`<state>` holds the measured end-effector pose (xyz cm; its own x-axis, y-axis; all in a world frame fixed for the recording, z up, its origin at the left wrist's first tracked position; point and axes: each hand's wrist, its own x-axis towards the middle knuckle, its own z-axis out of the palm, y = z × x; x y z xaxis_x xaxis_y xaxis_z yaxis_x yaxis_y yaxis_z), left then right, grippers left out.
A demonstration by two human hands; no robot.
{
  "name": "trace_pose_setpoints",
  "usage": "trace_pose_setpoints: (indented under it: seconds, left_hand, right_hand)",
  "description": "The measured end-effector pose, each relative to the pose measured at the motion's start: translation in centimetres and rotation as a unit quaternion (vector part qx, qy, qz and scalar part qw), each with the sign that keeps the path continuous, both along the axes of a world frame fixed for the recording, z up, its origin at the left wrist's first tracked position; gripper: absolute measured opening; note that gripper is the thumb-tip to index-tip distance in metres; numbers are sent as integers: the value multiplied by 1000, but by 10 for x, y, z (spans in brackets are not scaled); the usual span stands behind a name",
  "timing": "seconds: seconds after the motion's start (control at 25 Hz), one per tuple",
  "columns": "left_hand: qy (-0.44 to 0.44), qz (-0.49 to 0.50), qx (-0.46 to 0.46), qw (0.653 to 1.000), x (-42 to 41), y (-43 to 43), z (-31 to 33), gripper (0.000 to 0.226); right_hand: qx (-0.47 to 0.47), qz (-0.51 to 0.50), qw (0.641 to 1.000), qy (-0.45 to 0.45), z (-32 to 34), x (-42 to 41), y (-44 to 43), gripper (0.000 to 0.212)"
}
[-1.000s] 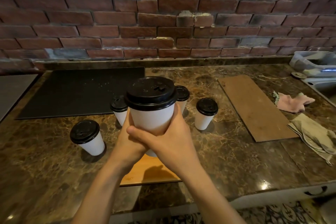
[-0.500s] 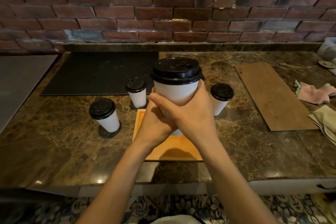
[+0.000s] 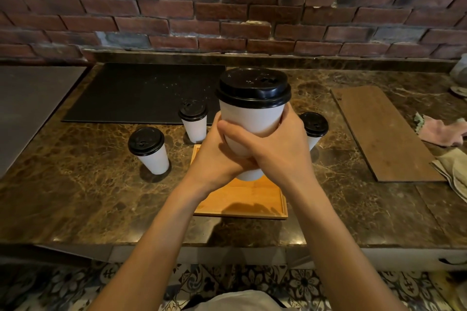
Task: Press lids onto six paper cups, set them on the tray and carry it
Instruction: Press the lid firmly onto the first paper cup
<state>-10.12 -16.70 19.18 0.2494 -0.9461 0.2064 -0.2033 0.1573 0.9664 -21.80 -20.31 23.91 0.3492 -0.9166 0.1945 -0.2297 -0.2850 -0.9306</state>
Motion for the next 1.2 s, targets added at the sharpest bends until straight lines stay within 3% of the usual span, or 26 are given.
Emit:
trace_pose_setpoints:
  seconds: [0.16,0.28,0.48,0.6,0.88,1.2]
  left_hand:
    - [3,-24,-14,1000,-2,2,10,62]
    - [44,-56,-7,997,-1,5,18,54]
    - [84,-131,23,988,3,9,20,57]
    - [84,-149,34,985,2,11,17,56]
    - [54,-84,14,995,-2,6,15,60]
    - [19,-4,-23,1000,-8,1,13,55]
  right_hand:
    - [1,26,1000,-7,7,-4,-5,86]
    - [48,87,993,-61,10,-10,-11,78]
    - [110,231,961,-107,10,-22,-26,45]
    - [130,264,951,-93,6,-25,-29,52]
    - [90,217,970,-57,6,-23,-28,51]
    - [46,127,991,-23,4,-14,-23,68]
